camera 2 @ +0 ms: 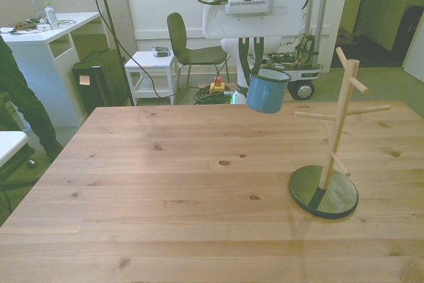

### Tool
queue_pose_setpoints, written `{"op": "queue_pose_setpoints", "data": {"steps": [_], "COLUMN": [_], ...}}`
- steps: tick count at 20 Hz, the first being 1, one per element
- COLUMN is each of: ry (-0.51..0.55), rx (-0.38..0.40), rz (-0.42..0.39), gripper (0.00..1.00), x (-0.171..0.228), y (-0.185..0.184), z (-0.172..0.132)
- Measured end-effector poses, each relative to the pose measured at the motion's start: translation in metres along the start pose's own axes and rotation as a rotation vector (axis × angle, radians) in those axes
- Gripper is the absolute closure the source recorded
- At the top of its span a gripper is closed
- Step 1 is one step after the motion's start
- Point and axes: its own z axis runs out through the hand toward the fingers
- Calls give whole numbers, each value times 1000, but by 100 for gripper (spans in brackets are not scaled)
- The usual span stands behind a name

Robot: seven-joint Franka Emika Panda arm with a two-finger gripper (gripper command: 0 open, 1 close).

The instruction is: Hang the mug

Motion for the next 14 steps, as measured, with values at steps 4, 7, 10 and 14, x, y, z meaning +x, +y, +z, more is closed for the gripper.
{"op": "queue_pose_setpoints", "data": {"steps": [4,7,10,14], "ry": [6,4,7,15], "rx": [-2,-10,-19,-30], "rz": [-5,-4,-3,-17], "gripper": [100,100,100,100], "x": [-4,-3,-3,-10], "y": [-6,-12,-21,-34], "z": [-2,1,4,7]}}
